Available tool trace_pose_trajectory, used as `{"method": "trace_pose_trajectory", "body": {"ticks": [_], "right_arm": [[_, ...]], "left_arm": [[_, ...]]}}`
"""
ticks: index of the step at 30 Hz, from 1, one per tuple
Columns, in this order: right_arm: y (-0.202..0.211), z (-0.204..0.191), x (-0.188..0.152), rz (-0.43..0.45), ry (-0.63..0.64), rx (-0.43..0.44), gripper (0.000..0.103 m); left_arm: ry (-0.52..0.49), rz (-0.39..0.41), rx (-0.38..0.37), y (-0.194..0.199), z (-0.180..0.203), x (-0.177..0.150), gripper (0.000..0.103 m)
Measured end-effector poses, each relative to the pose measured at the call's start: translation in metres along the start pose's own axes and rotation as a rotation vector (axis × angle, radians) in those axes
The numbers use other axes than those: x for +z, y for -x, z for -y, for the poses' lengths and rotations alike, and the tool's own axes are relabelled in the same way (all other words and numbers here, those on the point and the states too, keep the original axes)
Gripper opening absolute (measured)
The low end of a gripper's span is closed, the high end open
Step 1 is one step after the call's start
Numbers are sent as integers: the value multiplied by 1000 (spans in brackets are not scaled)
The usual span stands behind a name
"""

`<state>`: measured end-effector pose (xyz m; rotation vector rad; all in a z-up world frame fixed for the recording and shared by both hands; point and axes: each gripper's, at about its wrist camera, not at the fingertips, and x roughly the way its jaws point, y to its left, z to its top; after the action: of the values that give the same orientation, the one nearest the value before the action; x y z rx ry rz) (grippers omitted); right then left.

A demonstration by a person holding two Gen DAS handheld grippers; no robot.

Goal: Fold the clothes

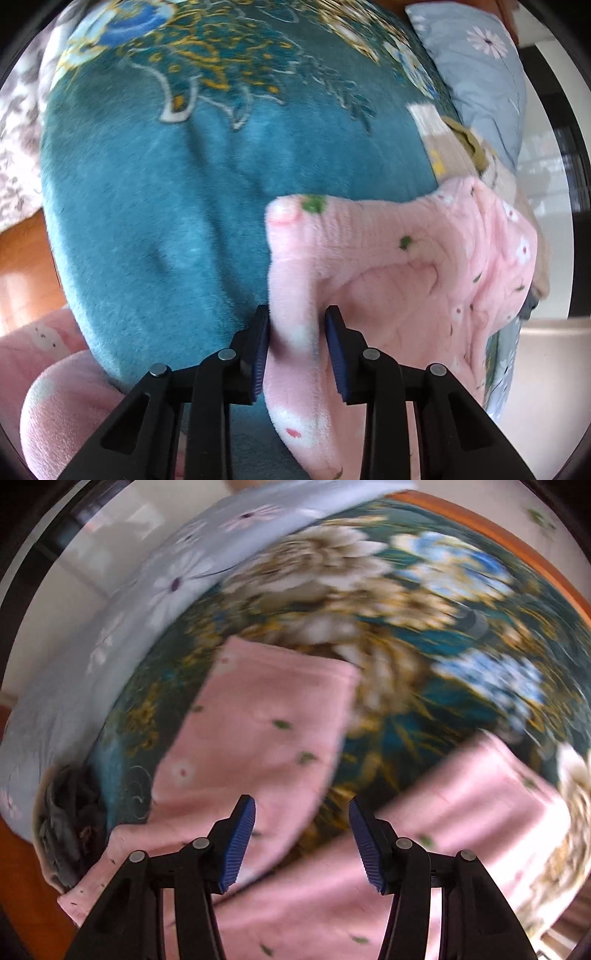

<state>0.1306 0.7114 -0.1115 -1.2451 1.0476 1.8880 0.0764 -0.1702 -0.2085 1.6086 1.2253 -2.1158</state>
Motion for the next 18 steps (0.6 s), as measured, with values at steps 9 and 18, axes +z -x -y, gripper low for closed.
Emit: {"method": "trace_pose_trajectory", "body": {"ticks": [9, 18], "right_arm": [[-44, 2, 38, -14, -59, -19, 58], [-83, 6, 68, -34, -118, -48, 49]], "left_arm": [[44, 31, 25, 3, 1, -4, 32], [36, 41, 72, 10, 1, -10, 32]]}}
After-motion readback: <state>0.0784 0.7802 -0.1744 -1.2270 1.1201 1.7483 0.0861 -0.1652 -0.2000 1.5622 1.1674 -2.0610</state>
